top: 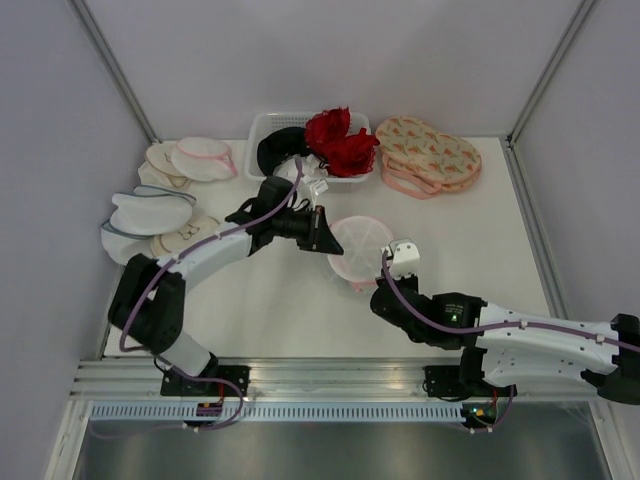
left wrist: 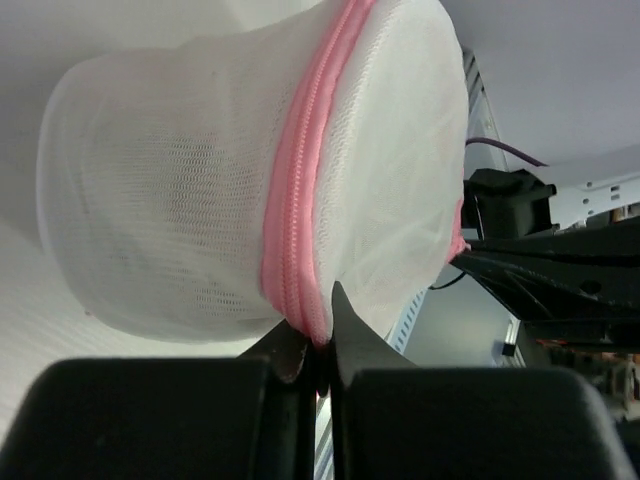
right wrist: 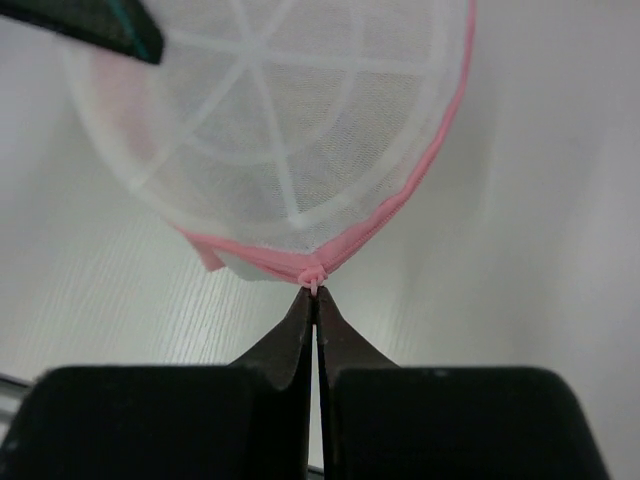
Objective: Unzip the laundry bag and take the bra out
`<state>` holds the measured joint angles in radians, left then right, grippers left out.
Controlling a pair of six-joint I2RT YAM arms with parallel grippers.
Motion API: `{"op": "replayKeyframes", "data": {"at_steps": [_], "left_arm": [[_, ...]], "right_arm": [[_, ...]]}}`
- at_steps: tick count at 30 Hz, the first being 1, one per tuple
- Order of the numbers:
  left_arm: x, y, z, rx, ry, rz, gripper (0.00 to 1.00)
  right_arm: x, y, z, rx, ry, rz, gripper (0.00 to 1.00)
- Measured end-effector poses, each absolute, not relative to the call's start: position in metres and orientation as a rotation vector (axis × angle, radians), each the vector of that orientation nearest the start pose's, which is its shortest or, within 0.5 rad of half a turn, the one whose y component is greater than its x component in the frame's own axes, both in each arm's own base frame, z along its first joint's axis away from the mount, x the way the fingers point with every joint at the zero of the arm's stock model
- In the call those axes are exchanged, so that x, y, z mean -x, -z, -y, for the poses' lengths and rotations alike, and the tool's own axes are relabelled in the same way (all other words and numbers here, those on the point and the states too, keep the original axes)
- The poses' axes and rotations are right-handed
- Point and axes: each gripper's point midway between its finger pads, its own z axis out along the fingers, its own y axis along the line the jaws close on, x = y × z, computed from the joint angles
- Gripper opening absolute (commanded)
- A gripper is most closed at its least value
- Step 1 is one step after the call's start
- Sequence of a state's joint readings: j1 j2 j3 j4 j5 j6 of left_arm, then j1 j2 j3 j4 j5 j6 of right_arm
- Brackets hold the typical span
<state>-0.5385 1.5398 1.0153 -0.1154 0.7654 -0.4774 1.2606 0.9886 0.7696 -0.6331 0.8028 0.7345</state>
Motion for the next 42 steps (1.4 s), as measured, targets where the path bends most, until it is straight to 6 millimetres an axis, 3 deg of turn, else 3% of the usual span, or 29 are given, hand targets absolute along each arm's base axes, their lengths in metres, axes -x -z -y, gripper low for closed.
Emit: {"op": "replayKeyframes", "data": {"at_steps": [1, 2, 3, 6, 7, 12, 15, 17, 21, 25, 27, 31, 34, 35, 37, 38, 40, 42], "left_arm": [[-0.265, -0.164, 0.317, -0.572, 1.403, -2.307, 0.02], [-0.27, -0.162, 0.322, -0.594, 1.42, -2.309, 0.14], [-0.275, -0.158, 0.326, -0.612, 1.441, -2.319, 0.42], [-0.289, -0.142, 0.329, -0.594, 1.418, -2.358, 0.72], [-0.292, -0.136, 0.325, -0.558, 1.382, -2.384, 0.75], [-0.3, -0.126, 0.293, -0.332, 1.129, -2.428, 0.86], [-0.281, -0.14, 0.265, -0.184, 1.045, -2.395, 0.93], [-0.264, -0.154, 0.257, -0.127, 1.06, -2.343, 0.93], [-0.224, -0.161, 0.266, -0.089, 1.16, -2.317, 0.95], [-0.181, -0.138, 0.282, -0.045, 1.271, -2.395, 0.96], [-0.168, -0.128, 0.286, -0.009, 1.297, -2.432, 0.96], [-0.165, -0.128, 0.293, 0.072, 1.357, -2.427, 0.95], [-0.173, -0.135, 0.297, 0.133, 1.381, -2.377, 0.81], [-0.177, -0.137, 0.297, 0.152, 1.383, -2.36, 0.64], [-0.182, -0.142, 0.3, 0.179, 1.398, -2.333, 0.41], [-0.185, -0.143, 0.301, 0.19, 1.403, -2.321, 0.22], [-0.188, -0.144, 0.303, 0.204, 1.412, -2.307, 0.07], [-0.189, -0.143, 0.304, 0.207, 1.413, -2.308, 0.02]], "right_arm": [[-0.175, -0.157, -0.203, 0.236, -0.203, -2.116, 0.01], [-0.174, -0.158, -0.204, 0.246, -0.218, -2.116, 0.0], [-0.172, -0.158, -0.205, 0.258, -0.243, -2.12, 0.0], [-0.165, -0.154, -0.212, 0.308, -0.295, -2.143, 0.0], [-0.163, -0.151, -0.215, 0.321, -0.311, -2.151, 0.0], [-0.153, -0.132, -0.229, 0.381, -0.369, -2.205, 0.0], [-0.149, -0.123, -0.239, 0.407, -0.407, -2.225, 0.0], [-0.146, -0.12, -0.246, 0.421, -0.442, -2.228, 0.01], [-0.144, -0.124, -0.263, 0.42, -0.55, -2.2, 0.0], [-0.144, -0.134, -0.281, 0.381, -0.669, -2.153, 0.0], [-0.145, -0.14, -0.29, 0.351, -0.731, -2.129, 0.0], [-0.143, -0.143, -0.298, 0.318, -0.809, -2.107, 0.0], [-0.139, -0.147, -0.306, 0.329, -0.861, -2.1, 0.0], [-0.137, -0.148, -0.308, 0.338, -0.88, -2.1, 0.0], [-0.133, -0.149, -0.312, 0.354, -0.909, -2.1, 0.0], [-0.132, -0.149, -0.313, 0.362, -0.918, -2.102, 0.0], [-0.13, -0.149, -0.314, 0.371, -0.925, -2.106, 0.0], [-0.129, -0.15, -0.313, 0.379, -0.932, -2.104, 0.01]]}}
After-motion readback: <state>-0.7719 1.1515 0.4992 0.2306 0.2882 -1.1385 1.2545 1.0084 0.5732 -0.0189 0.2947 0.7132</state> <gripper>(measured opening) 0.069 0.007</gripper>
